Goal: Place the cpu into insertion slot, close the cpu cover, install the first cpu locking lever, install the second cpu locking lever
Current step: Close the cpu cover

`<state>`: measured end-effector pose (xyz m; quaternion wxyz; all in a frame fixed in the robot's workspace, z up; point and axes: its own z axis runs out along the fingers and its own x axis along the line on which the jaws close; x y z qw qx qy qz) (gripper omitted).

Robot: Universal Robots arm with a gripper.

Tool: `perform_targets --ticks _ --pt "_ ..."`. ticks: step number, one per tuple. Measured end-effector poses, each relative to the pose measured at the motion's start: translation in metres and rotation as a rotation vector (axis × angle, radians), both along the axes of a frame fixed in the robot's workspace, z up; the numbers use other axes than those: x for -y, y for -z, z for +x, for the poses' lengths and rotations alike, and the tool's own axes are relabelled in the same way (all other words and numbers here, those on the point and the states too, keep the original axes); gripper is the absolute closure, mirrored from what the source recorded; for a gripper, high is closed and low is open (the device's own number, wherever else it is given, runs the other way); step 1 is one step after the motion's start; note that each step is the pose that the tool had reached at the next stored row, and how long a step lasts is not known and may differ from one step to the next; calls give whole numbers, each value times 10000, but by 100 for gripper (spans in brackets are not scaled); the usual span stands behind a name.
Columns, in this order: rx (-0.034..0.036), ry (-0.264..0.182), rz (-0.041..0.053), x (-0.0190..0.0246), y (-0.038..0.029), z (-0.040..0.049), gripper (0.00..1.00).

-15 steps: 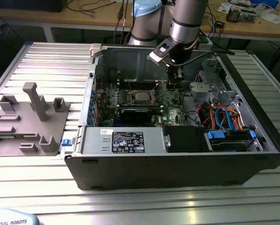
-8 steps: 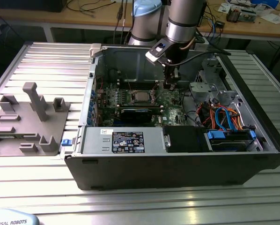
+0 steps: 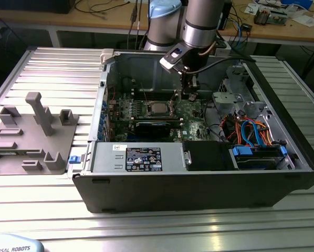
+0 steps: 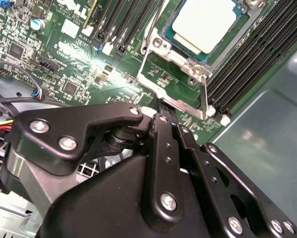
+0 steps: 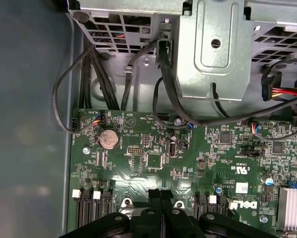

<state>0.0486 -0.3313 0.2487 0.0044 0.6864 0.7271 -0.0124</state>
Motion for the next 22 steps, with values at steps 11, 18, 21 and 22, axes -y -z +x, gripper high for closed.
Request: perform_targets --ticks 11,18,21,22 --pt "0 0 0 0 5 -94 89" --pt "0 -1 0 0 9 -153 89" --pt "0 -1 0 0 10 -185 89" --pt "0 0 1 0 11 -192 89"
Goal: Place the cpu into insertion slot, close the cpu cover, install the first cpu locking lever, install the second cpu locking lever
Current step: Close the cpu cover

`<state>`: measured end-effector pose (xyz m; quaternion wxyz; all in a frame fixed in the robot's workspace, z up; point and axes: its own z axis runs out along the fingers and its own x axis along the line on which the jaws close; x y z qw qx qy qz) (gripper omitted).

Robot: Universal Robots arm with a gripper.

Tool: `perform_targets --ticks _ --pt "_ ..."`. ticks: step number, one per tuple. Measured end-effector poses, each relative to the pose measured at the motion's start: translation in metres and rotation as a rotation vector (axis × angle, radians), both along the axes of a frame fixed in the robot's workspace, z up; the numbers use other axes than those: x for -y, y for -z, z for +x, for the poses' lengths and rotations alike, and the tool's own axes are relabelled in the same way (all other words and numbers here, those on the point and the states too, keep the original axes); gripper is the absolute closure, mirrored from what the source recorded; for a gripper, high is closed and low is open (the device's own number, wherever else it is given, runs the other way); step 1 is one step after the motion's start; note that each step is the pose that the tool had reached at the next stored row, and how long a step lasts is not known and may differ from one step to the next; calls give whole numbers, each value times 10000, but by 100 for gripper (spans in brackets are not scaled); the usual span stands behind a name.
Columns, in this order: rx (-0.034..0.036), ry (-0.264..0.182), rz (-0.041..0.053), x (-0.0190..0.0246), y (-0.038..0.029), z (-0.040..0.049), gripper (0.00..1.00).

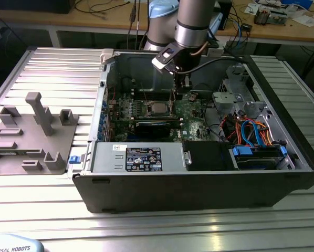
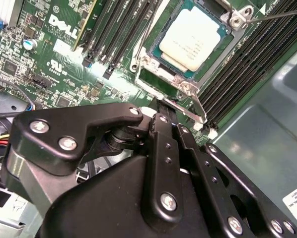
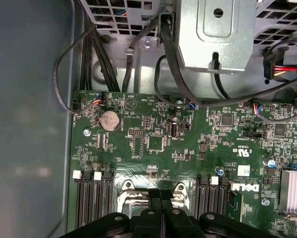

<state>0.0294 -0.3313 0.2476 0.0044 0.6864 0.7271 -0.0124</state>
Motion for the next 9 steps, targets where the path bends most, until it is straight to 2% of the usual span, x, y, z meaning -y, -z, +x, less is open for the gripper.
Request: perform_targets --ticks 9 --pt "0 -1 0 0 5 -71 89"
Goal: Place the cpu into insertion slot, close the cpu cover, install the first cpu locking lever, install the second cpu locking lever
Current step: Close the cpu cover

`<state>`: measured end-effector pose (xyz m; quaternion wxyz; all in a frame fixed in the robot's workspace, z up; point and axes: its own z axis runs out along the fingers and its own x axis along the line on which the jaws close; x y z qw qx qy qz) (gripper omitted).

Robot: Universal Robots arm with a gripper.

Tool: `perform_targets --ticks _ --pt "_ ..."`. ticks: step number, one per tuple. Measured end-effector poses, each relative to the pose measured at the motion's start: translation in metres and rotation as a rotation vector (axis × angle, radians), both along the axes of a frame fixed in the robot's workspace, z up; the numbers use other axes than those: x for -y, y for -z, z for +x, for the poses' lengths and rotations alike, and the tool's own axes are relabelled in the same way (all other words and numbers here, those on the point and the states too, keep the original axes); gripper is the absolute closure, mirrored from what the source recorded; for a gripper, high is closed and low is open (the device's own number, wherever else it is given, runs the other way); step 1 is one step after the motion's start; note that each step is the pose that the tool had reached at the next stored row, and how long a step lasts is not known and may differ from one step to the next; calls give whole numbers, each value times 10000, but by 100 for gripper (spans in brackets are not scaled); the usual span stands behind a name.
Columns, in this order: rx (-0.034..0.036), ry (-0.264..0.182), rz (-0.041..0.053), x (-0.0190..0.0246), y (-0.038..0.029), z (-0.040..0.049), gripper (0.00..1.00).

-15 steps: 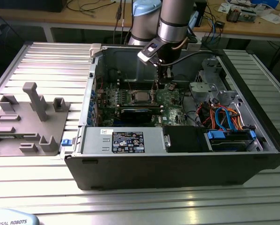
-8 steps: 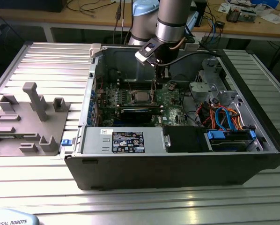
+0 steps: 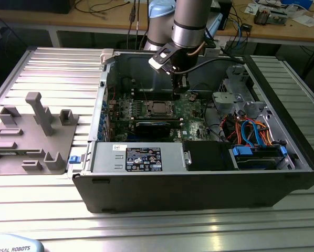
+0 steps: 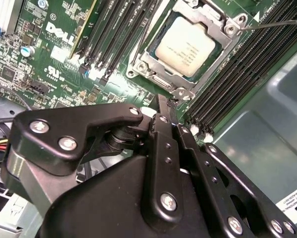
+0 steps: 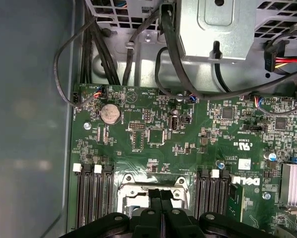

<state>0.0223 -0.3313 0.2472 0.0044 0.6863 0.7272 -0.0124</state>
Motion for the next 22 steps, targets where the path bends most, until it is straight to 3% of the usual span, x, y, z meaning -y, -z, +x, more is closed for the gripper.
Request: perform_targets --ticks 11,22 --pt "0 0 0 0 23 -84 89" --pt "0 0 -1 0 38 -90 89"
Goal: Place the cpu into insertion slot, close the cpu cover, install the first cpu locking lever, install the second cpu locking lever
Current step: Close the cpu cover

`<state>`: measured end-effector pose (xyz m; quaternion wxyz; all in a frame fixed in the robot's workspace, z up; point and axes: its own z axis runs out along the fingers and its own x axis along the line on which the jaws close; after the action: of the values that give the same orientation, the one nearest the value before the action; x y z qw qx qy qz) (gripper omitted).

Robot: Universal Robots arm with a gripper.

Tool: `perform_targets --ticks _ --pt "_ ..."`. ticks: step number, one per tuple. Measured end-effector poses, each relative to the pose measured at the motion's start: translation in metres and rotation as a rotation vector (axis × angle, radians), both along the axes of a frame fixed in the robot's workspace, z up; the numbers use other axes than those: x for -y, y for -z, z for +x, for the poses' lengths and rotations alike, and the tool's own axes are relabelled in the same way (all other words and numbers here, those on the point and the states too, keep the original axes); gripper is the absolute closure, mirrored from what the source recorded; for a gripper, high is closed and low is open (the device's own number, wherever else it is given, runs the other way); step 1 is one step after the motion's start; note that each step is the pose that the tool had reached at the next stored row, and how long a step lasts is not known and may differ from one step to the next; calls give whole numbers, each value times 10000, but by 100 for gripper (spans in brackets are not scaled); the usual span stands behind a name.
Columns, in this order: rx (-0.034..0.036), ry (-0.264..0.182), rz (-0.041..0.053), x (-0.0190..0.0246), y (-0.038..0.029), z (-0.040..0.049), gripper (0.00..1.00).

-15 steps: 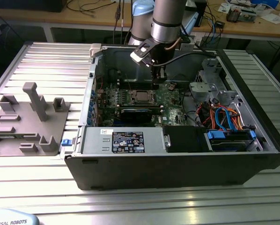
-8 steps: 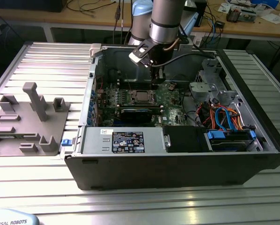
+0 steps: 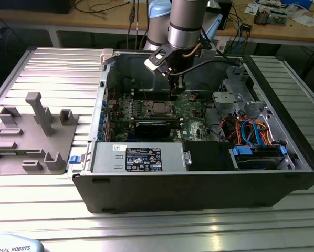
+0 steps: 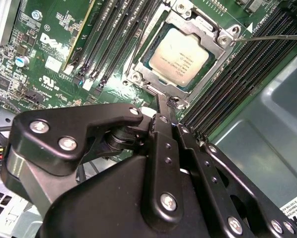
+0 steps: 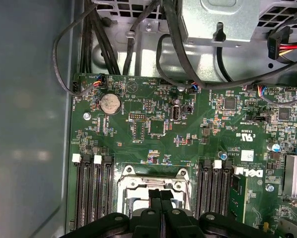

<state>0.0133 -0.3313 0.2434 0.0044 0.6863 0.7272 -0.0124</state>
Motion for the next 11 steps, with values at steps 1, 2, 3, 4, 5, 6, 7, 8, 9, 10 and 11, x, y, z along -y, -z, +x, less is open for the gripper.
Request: perform_targets --ticks 1,2,3,4,5,6,7,8,9,10,11 --pt "0 0 0 0 0 0 89" --pt "0 1 0 0 0 0 89" --pt "0 3 0 0 1 -3 89" --pt "0 2 1 0 1 -8 89" --pt "0 1 1 0 1 -16 89" --pt "0 0 1 0 2 -27 89" --pt "0 1 0 0 2 -34 89" --pt "-1 0 -1 0 3 -39 89" --pt "0 1 0 0 5 -49 89" --pt "0 1 0 0 7 -56 89" --pt "0 1 0 0 8 -66 89"
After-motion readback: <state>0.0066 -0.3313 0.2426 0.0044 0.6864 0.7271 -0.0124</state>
